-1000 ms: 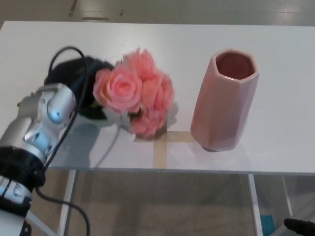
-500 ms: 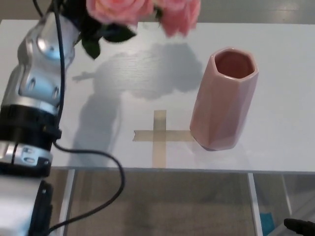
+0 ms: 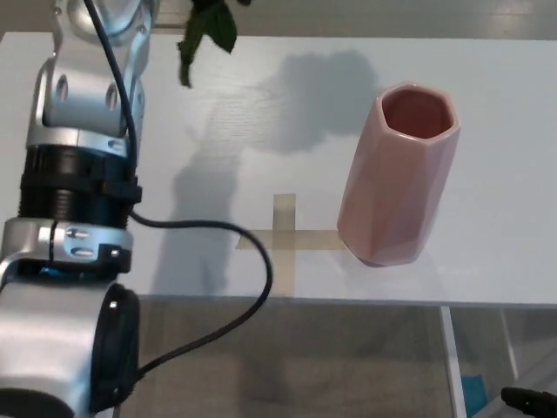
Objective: Use the left hand to pick up the rose and then lift and insert it into the pink vase.
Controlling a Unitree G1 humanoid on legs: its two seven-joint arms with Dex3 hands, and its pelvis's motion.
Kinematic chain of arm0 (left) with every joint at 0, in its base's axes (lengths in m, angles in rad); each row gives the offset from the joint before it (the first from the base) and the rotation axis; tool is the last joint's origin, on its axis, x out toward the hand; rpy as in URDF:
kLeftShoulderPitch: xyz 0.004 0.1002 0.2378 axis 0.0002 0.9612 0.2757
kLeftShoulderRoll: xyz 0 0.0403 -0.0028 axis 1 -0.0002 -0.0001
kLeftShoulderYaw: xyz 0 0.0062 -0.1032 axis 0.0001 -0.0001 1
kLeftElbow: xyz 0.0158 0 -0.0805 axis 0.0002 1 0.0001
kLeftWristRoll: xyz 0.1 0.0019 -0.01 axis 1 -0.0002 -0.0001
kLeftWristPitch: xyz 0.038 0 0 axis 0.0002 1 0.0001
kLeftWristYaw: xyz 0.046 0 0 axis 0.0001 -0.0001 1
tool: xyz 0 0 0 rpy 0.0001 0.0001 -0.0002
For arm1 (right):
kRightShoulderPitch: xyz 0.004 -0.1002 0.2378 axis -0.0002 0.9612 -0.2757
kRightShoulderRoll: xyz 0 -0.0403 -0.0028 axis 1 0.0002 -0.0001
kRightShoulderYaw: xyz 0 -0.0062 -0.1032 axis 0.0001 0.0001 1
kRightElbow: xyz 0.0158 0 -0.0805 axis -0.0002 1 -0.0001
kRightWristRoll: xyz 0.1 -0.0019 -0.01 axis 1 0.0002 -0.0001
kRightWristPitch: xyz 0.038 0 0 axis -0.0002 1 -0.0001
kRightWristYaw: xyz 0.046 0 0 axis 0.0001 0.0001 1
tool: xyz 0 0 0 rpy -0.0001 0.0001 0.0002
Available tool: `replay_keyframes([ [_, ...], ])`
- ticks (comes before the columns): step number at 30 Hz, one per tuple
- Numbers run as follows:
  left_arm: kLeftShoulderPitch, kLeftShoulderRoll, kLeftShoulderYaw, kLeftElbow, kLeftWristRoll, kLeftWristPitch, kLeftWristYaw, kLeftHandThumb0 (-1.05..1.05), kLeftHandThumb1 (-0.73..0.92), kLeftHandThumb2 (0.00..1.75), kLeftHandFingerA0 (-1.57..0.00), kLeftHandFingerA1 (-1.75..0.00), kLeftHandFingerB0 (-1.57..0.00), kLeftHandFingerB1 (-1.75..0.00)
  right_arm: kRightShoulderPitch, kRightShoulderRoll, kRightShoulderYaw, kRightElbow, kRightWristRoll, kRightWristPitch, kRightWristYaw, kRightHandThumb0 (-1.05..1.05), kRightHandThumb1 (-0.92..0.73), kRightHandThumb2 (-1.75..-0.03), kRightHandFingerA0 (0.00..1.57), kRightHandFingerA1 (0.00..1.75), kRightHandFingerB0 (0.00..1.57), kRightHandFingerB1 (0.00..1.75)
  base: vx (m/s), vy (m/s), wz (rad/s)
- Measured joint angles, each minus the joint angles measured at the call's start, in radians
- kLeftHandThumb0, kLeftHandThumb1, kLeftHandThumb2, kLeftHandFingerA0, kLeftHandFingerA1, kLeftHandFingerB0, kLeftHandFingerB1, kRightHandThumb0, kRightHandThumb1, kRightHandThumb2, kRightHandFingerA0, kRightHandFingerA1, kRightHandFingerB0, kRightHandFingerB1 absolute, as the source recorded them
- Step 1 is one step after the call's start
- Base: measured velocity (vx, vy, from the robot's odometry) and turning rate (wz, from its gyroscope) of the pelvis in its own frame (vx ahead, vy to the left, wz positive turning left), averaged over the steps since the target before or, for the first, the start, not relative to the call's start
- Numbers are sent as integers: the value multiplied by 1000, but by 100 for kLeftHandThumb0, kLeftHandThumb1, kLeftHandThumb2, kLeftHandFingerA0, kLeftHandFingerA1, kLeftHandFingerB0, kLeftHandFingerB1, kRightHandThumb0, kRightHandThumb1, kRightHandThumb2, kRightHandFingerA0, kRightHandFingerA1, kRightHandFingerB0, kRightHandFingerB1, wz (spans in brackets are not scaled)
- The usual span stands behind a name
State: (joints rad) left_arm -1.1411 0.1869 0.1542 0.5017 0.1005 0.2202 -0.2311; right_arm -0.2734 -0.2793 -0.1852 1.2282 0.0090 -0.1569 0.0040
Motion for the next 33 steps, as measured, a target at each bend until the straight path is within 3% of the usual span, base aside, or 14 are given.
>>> replay_keyframes([
  [14, -116, -125, 153, -80, -192, 240, 12, -20, 81, 66, -109, -140, -87, -88, -1, 0, 1, 0, 0, 0, 0, -18, -60, -57, 60, 49, 55, 47, 0, 0, 0],
  [33, -162, -168, 103, -237, -303, 416, 58, -20, 82, 64, -110, -139, -85, -92, 51, -2, 1, 2, 0, -2, 2, -19, -61, -58, 60, 49, 55, 47, 0, 0, 0],
])
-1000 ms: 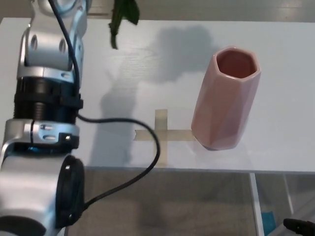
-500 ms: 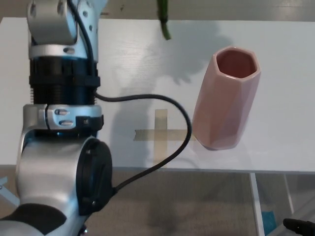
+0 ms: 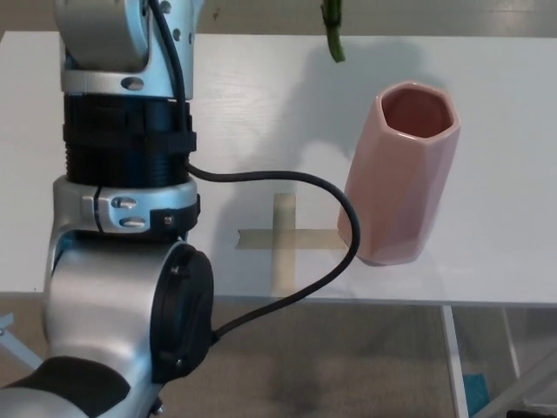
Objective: Use the left hand to pick up the rose and then lift and insert it into the pink vase.
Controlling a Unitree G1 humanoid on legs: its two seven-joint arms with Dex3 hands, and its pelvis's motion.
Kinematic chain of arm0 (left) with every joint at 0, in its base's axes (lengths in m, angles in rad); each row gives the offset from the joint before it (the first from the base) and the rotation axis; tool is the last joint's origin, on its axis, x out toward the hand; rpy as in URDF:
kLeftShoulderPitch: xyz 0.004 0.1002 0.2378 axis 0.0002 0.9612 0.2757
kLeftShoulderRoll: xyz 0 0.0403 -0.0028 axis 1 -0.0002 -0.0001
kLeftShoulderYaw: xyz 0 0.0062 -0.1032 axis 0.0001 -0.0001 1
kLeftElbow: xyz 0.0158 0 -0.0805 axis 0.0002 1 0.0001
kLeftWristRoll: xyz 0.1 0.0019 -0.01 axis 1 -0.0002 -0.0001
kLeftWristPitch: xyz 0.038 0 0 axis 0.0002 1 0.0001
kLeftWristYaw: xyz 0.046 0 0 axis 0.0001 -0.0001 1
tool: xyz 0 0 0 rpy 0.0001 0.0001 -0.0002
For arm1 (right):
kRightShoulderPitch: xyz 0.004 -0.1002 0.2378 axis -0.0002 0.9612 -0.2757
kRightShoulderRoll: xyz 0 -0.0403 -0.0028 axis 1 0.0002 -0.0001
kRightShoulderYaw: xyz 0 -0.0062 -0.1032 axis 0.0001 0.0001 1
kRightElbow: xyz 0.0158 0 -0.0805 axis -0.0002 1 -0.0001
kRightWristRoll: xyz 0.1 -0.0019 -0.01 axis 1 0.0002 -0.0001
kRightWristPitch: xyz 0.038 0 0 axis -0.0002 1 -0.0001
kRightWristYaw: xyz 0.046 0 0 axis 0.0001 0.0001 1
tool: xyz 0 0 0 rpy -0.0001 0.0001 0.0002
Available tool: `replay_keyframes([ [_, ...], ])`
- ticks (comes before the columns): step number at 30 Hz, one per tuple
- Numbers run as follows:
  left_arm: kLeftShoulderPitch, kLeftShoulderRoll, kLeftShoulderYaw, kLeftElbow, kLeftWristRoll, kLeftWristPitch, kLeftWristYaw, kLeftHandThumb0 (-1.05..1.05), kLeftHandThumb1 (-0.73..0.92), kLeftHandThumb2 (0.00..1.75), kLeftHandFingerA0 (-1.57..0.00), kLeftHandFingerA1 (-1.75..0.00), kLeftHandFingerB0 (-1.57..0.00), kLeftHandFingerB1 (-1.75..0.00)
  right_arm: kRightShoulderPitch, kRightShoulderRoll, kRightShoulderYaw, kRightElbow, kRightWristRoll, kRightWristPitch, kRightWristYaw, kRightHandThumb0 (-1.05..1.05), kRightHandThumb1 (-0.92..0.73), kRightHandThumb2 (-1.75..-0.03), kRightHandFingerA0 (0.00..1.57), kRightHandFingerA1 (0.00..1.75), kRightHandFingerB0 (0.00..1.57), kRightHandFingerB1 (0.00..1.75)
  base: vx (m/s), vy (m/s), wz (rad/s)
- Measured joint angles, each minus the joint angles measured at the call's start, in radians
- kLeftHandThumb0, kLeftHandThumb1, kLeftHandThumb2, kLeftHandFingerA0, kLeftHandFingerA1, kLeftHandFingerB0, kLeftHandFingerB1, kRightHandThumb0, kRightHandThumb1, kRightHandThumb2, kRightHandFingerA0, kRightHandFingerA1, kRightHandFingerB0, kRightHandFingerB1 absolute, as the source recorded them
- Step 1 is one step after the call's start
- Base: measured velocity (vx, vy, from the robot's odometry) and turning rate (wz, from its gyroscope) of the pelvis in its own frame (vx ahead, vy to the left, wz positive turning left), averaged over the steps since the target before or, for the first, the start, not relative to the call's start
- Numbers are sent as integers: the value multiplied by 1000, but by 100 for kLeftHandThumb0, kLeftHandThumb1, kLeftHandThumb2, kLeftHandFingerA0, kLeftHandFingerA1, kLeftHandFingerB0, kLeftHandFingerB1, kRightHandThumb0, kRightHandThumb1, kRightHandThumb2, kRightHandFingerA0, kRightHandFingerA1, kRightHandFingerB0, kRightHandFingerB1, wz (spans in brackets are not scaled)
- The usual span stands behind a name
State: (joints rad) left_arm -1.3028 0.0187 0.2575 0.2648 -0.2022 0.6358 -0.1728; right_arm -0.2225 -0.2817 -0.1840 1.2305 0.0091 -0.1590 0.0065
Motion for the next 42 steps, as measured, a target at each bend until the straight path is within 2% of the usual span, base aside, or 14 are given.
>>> replay_keyframes([
  [10, -25, -4, -36, -10, -20, 21, 20, -20, 82, 66, -108, -139, -84, -90, 8, 0, 9, -1, -1, -7, 1, -19, -61, -58, 60, 49, 56, 47, 0, 0, 0],
  [12, -33, -7, -41, -9, -23, 22, 23, -19, 83, 64, -108, -138, -82, -96, 8, 0, 11, -1, -2, -7, 1, -19, -61, -58, 59, 49, 56, 47, 0, 0, 0],
  [18, -52, -13, -60, 12, -36, 20, 28, -19, 81, 68, -107, -140, -82, -98, 8, -1, 12, -1, -1, -7, 2, -19, -61, -58, 59, 49, 55, 47, 0, 0, 0],
  [26, -68, -35, -105, 38, -39, 14, 27, -18, 82, 66, -96, -142, -76, -104, 8, -1, 9, -3, 0, -7, 7, -19, -61, -58, 59, 49, 54, 47, 0, 0, 0],
  [42, -67, -51, -157, 43, -47, 6, 24, -17, 81, 69, -97, -145, -78, -103, 0, -1, 6, -8, 0, -7, 9, -18, -61, -58, 58, 49, 54, 47, 0, 0, 0],
])
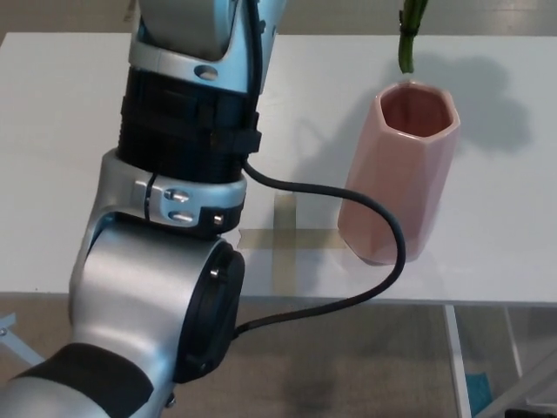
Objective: Use the left hand to pick up the rose and then lift and insert it into the pink vase.
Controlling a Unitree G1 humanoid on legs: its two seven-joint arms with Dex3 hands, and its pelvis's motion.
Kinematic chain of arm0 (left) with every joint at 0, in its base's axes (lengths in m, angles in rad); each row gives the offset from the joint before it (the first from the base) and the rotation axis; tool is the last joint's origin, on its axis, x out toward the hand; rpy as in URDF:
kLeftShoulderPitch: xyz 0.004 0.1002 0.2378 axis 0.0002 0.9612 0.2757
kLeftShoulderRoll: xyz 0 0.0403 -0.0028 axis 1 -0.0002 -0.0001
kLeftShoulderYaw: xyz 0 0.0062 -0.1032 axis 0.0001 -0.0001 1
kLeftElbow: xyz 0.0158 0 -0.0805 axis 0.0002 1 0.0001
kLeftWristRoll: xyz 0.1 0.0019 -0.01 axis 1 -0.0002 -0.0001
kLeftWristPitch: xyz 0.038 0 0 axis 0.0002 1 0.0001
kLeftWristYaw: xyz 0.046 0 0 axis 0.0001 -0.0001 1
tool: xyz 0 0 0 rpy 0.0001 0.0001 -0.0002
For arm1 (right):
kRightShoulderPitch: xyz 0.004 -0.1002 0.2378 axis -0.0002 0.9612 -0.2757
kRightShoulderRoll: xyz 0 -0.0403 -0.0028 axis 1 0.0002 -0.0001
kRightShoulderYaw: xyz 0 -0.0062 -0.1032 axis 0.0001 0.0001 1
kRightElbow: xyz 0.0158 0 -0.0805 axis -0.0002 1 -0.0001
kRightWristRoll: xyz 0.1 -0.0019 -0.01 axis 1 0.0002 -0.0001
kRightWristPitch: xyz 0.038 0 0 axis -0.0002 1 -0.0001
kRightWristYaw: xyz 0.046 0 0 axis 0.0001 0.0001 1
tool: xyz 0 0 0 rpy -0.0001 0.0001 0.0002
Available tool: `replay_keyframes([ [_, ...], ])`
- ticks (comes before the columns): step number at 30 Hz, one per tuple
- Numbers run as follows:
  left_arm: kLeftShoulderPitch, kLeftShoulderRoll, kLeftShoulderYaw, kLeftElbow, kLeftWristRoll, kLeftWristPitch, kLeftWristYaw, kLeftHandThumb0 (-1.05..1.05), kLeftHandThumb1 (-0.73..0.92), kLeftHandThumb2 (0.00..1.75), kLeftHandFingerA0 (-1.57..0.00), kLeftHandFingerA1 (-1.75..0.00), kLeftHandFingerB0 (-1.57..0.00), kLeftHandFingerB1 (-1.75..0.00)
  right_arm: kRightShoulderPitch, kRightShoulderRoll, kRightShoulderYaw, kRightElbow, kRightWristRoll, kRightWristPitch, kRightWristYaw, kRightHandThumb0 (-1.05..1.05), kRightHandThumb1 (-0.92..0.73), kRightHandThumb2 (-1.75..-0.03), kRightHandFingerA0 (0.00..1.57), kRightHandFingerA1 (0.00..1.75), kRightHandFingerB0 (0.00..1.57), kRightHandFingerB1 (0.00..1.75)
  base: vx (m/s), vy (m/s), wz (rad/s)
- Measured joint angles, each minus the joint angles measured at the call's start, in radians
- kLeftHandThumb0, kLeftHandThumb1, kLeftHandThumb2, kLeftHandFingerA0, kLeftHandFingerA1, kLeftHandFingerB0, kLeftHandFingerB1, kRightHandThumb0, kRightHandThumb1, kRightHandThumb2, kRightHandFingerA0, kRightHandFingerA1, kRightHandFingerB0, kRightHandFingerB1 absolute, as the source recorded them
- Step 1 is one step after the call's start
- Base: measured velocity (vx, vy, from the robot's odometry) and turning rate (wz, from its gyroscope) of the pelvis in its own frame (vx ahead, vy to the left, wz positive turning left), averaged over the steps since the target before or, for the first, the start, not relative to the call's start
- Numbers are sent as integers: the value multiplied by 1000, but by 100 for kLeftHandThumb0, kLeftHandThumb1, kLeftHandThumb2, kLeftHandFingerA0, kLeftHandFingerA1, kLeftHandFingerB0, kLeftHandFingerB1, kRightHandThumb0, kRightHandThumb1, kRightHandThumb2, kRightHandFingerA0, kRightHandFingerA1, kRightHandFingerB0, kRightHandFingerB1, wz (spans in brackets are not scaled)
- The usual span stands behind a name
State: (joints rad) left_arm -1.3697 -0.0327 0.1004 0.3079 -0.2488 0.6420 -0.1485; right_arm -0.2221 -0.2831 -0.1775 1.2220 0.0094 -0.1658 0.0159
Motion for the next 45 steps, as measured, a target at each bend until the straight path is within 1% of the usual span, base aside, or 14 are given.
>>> replay_keyframes([
  [9, 33, -6, -3, -20, -5, -1, 2, -18, 83, 67, -98, -147, -79, -101, -8, 0, -1, 0, 0, 0, 2, -19, -61, -58, 59, 49, 55, 47, 0, 0, 0],
  [10, 35, -7, -3, -23, -6, -1, 3, -18, 82, 68, -95, -147, -79, -100, -9, 0, -1, 0, 0, 0, 2, -20, -61, -58, 59, 49, 55, 47, 0, 0, 0],
  [18, 57, -23, -15, -51, -6, 1, 11, -18, 84, 65, -97, -145, -79, -98, -12, 0, -1, 0, 0, 0, 3, -20, -61, -58, 59, 49, 55, 47, 0, 0, 0],
  [37, 60, -58, -21, -84, -9, 40, 33, -18, 83, 65, -99, -145, -79, -99, -16, 0, -5, 0, 1, 0, 13, -19, -61, -58, 59, 49, 55, 47, 0, 0, 0],
  [40, 66, -62, -25, -95, -9, 41, 33, -18, 83, 66, -94, -146, -79, -98, -16, 0, -5, 0, 1, 0, 14, -19, -61, -58, 59, 49, 55, 47, 0, 0, 0],
  [45, 87, -71, -39, -100, -9, 41, 32, -18, 83, 66, -93, -145, -79, -97, -17, 0, -5, 0, 1, 0, 14, -19, -61, -58, 59, 49, 55, 47, 0, 0, 0],
])
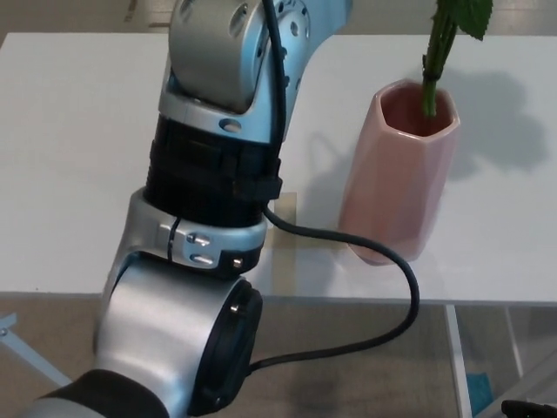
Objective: Use the left hand to pick up the rose and then lift and insert it into the pink vase.
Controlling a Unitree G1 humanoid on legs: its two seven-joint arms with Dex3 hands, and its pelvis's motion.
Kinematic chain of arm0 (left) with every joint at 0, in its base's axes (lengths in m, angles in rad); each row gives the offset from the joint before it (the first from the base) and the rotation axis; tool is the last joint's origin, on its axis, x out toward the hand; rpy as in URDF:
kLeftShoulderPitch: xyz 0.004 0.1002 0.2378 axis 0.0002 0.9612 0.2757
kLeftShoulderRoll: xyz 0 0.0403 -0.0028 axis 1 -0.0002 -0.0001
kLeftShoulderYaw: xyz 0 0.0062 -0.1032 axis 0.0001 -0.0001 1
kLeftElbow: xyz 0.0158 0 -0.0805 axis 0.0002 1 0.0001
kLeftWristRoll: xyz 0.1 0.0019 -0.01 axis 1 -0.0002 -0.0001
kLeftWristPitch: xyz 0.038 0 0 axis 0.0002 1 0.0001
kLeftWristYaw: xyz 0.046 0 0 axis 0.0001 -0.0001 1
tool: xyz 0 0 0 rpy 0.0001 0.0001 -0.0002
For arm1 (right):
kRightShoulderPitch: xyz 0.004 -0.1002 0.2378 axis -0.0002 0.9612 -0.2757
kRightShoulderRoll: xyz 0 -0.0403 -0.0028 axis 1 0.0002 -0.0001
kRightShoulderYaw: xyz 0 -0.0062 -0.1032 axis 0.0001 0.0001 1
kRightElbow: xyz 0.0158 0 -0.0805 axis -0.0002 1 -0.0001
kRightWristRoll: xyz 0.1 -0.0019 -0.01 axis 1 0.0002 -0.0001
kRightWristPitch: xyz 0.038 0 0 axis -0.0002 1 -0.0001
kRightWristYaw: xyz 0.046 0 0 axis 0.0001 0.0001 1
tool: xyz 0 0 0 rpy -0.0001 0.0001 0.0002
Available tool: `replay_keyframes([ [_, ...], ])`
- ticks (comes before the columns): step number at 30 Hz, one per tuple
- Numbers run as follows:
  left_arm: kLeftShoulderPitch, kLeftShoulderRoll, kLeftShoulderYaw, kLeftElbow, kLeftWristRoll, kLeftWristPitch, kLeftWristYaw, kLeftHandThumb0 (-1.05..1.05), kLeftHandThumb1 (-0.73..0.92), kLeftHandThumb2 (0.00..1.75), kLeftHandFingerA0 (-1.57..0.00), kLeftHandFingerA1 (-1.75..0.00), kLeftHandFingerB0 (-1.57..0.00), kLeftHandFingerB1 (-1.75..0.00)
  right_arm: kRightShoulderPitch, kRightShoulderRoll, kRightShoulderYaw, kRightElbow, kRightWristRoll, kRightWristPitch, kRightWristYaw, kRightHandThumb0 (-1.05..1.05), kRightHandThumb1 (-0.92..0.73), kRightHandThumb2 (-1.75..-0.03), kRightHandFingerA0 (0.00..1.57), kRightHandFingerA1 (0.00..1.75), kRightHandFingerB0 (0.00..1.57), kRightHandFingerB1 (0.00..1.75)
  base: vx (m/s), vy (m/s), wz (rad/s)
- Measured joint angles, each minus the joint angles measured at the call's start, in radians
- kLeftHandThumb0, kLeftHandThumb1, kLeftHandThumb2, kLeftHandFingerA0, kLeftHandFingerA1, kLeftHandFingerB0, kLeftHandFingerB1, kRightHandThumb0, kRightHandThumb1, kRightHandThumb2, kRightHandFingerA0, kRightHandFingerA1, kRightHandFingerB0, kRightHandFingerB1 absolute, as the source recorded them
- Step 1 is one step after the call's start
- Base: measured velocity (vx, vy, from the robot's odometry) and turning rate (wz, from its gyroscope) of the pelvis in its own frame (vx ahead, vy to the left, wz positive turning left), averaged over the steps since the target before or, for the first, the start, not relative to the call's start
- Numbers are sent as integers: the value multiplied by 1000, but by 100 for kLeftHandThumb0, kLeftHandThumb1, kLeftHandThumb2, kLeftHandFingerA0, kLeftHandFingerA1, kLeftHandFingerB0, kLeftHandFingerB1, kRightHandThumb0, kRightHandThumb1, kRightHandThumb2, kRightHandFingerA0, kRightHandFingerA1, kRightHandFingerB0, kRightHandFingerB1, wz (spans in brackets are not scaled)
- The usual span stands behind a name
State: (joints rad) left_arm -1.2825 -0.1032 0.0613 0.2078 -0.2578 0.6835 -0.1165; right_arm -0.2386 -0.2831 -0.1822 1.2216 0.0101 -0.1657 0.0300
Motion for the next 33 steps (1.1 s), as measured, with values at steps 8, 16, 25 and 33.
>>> replay_keyframes([
  [8, 43, -1, -28, -6, 2, 0, 0, -17, 84, 66, -93, -146, -80, -94, -1, 0, -3, -1, 0, 0, 0, -19, -61, -58, 58, 49, 54, 47, 0, 0, 0],
  [16, 96, -8, -48, -16, 2, 0, 0, -15, 82, 69, -91, -147, -81, -94, -2, 0, -5, -1, 1, 0, 3, -19, -61, -58, 58, 49, 55, 47, 0, 0, 0],
  [25, 109, -8, -58, -15, 2, 0, -4, -16, 83, 67, -89, -149, -80, -97, -16, 0, -4, 0, 1, 1, 3, -20, -61, -58, 58, 49, 55, 47, 0, 0, 0],
  [33, 144, -9, -67, -26, 2, 0, -3, -17, 84, 65, -89, -146, -78, -97, -24, 0, -1, 0, -1, 5, 1, -20, -61, -58, 58, 49, 55, 47, 0, 0, 0],
])
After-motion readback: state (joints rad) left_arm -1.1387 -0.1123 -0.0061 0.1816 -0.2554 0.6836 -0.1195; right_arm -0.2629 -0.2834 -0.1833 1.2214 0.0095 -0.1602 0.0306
